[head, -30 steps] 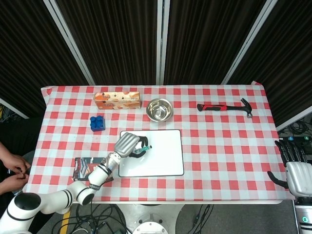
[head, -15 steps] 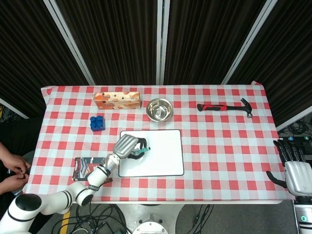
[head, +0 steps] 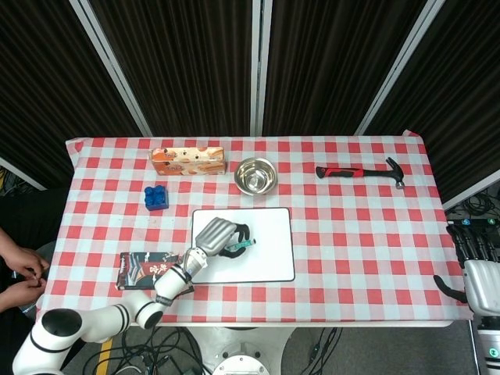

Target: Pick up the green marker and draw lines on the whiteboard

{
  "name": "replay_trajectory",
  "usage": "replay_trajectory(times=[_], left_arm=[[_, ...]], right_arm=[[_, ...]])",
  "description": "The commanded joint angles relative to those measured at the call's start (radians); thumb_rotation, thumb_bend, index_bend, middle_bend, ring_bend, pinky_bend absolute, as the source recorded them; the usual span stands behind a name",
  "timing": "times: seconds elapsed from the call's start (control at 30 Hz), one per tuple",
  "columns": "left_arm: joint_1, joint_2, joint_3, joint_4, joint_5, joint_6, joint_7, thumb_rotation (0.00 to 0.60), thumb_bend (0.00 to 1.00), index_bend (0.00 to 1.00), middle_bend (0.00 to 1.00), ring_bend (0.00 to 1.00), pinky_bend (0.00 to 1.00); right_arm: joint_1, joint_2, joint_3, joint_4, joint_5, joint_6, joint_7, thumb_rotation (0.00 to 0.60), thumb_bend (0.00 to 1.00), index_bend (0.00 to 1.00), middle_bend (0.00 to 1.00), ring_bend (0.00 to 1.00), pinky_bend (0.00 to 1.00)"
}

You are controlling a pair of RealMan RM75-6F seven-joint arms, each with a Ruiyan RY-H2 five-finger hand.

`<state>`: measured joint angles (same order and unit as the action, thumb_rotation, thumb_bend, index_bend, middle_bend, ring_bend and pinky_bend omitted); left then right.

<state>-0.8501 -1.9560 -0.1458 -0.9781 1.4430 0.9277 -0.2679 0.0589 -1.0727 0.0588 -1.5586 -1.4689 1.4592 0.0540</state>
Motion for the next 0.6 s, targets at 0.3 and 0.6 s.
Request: replay_trajectory(times=[0.3,0.6], left_arm=[[-0.056,-0.041,-0.036,0.001,0.011,-0.002,0.023,0.600,0.46,0.55,0.59,0.74,0.96],[0.000,0.290,-0.022,-0.308,-0.008,0.007,0.209,0.600,0.46,0.54,0.58,0.74,0.96]], right_arm=[[-0.014,0.012,0.002,0.030,0.009,0.008,0.050,0.600,0.13,0.00,0.07,0.00,0.00],[-0.003,0.003,0.005,0.054,-0.016,0.008,0.086,0.600,0.13,0.00,0.07,0.00,0.00]])
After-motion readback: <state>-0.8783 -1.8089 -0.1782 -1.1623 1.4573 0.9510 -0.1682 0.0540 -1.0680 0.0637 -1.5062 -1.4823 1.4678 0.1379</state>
